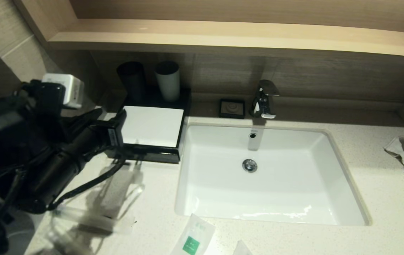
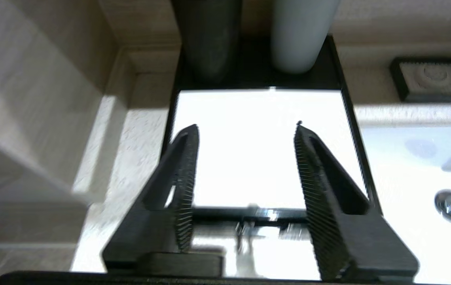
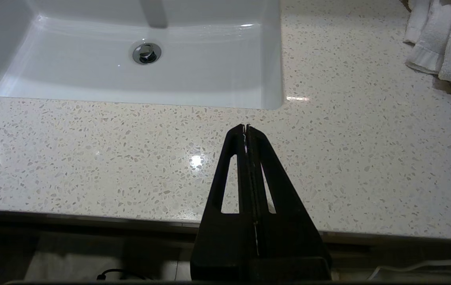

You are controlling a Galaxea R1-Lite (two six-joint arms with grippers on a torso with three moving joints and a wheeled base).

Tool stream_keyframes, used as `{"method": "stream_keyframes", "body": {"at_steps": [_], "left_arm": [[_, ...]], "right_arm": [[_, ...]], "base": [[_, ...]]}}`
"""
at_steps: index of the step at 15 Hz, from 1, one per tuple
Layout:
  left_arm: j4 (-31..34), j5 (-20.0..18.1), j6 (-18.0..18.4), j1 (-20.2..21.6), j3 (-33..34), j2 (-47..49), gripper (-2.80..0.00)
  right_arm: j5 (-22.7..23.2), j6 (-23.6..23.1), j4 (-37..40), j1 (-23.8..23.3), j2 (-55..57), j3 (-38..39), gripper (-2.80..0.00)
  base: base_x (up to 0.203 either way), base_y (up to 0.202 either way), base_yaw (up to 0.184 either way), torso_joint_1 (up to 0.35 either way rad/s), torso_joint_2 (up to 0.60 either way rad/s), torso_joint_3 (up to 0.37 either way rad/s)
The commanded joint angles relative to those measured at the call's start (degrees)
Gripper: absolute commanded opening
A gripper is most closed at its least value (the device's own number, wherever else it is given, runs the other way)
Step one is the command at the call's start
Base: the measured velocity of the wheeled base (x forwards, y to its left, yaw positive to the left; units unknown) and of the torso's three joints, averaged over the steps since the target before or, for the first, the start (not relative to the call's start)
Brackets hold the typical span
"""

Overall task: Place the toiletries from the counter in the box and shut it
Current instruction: Open the drawer

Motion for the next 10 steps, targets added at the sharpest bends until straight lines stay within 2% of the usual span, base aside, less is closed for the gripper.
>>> {"method": "stream_keyframes", "body": {"at_steps": [1,2,4,7,10], "left_arm": [[7.9,0.1,-0.1,0.0,3.3,-10.3,-2.8],[11.4,0.1,-0.2,0.0,5.1,-12.2,-2.8],[14.1,0.1,-0.4,0.0,9.1,-13.9,-2.8],[14.3,0.0,-0.9,0.1,14.2,-14.1,-2.8],[14.3,0.0,-4.5,0.1,16.6,-12.8,-2.8]], "right_arm": [[0.0,0.0,0.0,0.0,0.0,0.0,-2.8],[0.0,0.0,0.0,0.0,0.0,0.0,-2.8],[0.0,0.0,0.0,0.0,0.0,0.0,-2.8],[0.0,0.0,0.0,0.0,0.0,0.0,-2.8],[0.0,0.0,0.0,0.0,0.0,0.0,-2.8]], "base": [[0.0,0.0,0.0,0.0,0.0,0.0],[0.0,0.0,0.0,0.0,0.0,0.0],[0.0,0.0,0.0,0.0,0.0,0.0],[0.0,0.0,0.0,0.0,0.0,0.0],[0.0,0.0,0.0,0.0,0.0,0.0]]}}
